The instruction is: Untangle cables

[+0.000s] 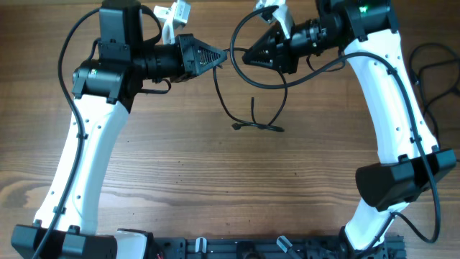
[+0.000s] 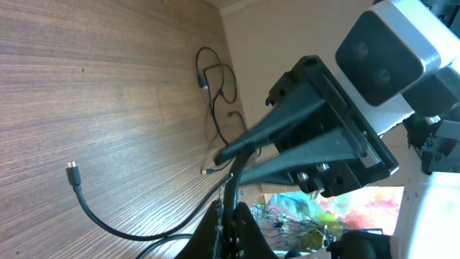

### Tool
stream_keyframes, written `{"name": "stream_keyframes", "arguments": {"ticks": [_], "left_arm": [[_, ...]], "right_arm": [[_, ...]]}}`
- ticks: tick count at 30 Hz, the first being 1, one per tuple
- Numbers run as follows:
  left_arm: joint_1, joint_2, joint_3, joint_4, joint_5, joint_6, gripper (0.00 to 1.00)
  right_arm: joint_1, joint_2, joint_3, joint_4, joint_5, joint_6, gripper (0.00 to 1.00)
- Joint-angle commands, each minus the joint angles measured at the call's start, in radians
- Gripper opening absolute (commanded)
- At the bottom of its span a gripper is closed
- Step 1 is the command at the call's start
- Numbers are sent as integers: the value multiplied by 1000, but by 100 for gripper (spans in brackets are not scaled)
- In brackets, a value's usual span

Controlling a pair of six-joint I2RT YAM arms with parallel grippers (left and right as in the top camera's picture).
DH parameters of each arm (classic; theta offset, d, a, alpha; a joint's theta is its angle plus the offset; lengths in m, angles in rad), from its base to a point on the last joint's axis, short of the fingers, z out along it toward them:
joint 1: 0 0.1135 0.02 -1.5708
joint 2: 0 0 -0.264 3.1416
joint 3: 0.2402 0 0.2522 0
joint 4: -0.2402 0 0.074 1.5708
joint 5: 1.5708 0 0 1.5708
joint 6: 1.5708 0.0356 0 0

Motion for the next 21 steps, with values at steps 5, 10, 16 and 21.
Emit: {"name": "stream_keyframes", "arguments": {"ticks": [5,10,16,21], "left_arm": [[-2,1,-3,-1,-2,-13,4],[-2,1,-3,-12,-81,-12,38],[-2,1,-3,-100,-288,-12,56],[-2,1,-3,-167,-427,-9,56]], "right_arm": [[-3,13,10,34,-27,82,4],[-32,13,10,56,-18,185,4],[-141,13,10,79,164,444,4],[-309,13,10,90,351,669,4]]}}
